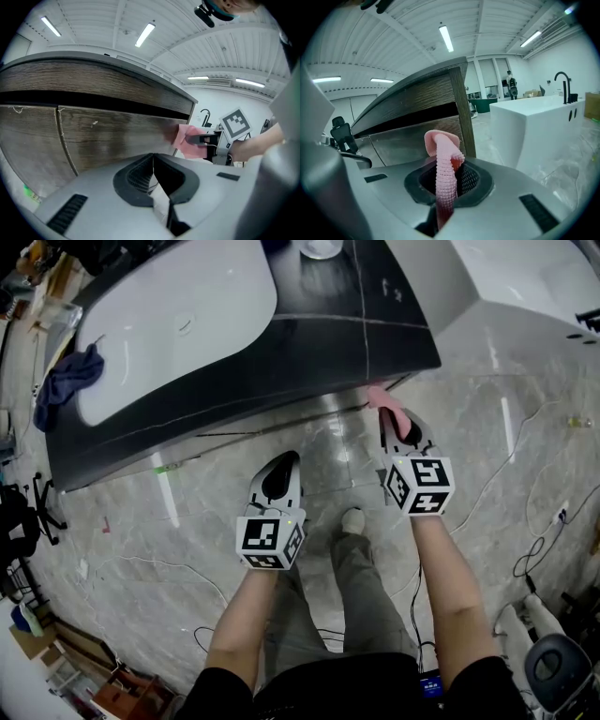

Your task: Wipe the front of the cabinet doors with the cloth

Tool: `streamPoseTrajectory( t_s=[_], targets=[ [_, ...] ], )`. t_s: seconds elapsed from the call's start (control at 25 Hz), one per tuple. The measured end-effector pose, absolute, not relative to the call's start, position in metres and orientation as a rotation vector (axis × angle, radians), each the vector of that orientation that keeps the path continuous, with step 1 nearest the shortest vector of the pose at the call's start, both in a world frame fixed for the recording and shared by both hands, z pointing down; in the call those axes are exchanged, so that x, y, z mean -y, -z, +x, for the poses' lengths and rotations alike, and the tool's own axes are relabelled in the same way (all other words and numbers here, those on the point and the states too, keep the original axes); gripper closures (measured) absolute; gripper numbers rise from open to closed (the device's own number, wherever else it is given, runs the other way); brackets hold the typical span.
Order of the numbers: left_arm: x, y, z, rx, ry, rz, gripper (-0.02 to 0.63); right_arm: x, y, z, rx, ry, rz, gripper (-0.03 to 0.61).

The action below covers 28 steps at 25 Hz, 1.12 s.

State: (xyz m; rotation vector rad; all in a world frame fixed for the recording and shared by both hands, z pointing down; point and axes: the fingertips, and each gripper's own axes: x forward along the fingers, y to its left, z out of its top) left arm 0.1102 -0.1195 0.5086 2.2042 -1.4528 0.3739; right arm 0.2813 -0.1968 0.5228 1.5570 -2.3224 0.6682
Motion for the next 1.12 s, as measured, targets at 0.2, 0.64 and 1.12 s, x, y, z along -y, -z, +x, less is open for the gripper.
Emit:
streamPoseTrajectory(
  t_s=[0.2,0.64,1.12],
  targets=[
    [0.115,-0.512,0.095,1.462,-0.374,2.19,0.604,0.178,-0.527,0.255,2.356,-0.689,1.498,0.537],
    [0.101,-0.514,0.019,1.545,-0.355,2.13,0.604,0.139,-0.545,0.138,2.432,-0.694,1.231,0.537],
    [0.08,-0.523,-0.071,1.653,-0.328,2.033,0.604,0.124,-0.561,0.034,2.469,-0.679,1.063,0.537]
  ],
)
